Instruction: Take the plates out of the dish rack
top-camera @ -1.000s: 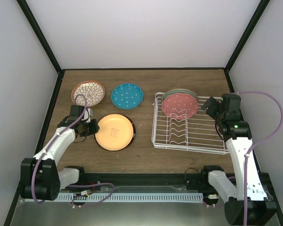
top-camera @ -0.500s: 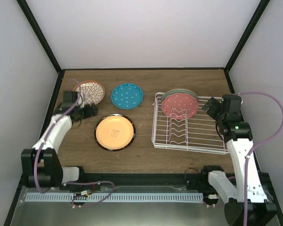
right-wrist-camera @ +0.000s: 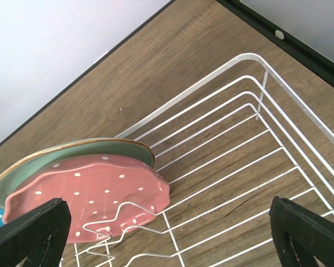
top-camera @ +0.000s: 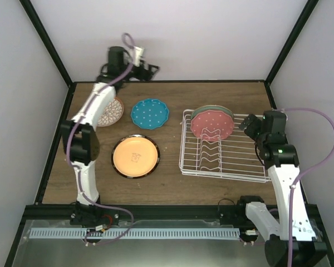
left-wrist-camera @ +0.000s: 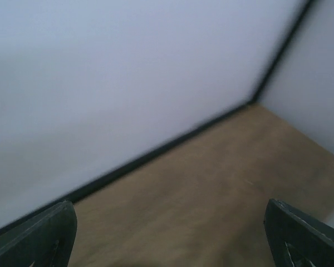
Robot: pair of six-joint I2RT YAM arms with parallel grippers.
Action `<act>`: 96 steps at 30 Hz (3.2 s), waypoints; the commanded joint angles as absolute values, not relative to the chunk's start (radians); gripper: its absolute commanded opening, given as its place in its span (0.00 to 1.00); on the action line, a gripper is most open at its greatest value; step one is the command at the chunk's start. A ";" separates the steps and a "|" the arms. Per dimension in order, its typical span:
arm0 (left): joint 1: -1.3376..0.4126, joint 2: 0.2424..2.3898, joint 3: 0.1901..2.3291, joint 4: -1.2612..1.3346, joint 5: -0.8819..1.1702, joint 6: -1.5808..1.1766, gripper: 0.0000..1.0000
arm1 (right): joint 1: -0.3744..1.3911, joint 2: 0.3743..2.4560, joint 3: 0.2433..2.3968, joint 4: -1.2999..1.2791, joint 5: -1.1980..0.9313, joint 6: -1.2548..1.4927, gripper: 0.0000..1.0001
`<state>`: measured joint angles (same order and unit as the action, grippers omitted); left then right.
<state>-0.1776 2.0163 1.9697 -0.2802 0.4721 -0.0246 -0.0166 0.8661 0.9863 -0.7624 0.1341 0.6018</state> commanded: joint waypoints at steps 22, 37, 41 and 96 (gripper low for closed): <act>-0.771 1.975 1.647 -0.116 0.346 0.648 0.65 | -0.022 0.786 1.009 -0.819 0.187 0.626 1.00; -0.798 2.014 1.643 -0.057 0.300 0.662 0.46 | -0.021 0.782 1.009 -0.839 0.209 0.633 1.00; -0.797 2.028 1.644 -0.051 0.288 0.667 0.43 | -0.021 0.784 1.011 -0.839 0.207 0.636 1.00; -1.000 1.992 1.571 0.369 -0.452 0.910 0.04 | -0.021 0.719 1.031 -0.895 0.209 0.643 1.00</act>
